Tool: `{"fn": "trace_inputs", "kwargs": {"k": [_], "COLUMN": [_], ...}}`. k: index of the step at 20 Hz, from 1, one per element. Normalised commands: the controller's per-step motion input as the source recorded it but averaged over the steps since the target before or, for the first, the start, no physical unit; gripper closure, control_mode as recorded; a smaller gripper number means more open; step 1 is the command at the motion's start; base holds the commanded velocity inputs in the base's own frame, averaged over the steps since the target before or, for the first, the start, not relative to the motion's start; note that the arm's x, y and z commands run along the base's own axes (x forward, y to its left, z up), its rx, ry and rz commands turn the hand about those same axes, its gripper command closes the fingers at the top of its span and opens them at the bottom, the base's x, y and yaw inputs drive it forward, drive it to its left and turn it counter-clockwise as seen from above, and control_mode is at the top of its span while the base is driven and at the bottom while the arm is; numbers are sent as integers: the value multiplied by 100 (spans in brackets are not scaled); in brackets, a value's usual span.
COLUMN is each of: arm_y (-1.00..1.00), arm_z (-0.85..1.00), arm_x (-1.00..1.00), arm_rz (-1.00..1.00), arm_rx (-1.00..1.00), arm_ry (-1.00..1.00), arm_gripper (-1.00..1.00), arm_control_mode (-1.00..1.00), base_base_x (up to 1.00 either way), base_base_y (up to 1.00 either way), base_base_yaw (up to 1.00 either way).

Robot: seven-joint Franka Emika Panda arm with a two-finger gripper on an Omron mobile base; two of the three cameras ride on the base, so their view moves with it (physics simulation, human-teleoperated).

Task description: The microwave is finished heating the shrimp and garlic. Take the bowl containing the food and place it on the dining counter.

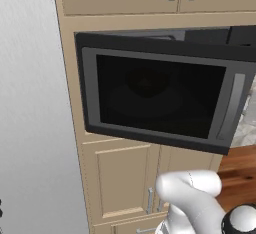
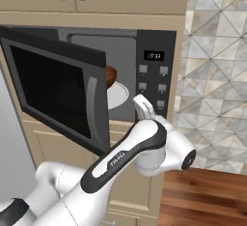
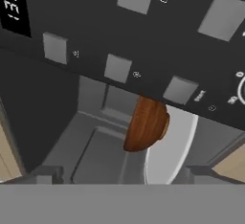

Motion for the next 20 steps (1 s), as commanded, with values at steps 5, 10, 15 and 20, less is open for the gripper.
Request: {"fn": "trace_inputs", "kwargs": {"k": [5, 10, 15, 20], "arm_y": [-2, 1, 23, 36], "arm_z": [0, 0, 0, 0], "arm_x": [70, 31, 1, -19], "arm_rz": [0, 4, 13, 23], "arm_rx": [3, 1, 0, 0], "arm_ry": [13, 19, 20, 13], "arm_gripper": [-100, -100, -100, -100], "arm_control_mode": [-100, -100, -100, -100], "base_base_x": [0, 0, 0, 0], "base_base_y": [0, 0, 0, 0], "base_base_yaw": [0, 0, 0, 0]}}
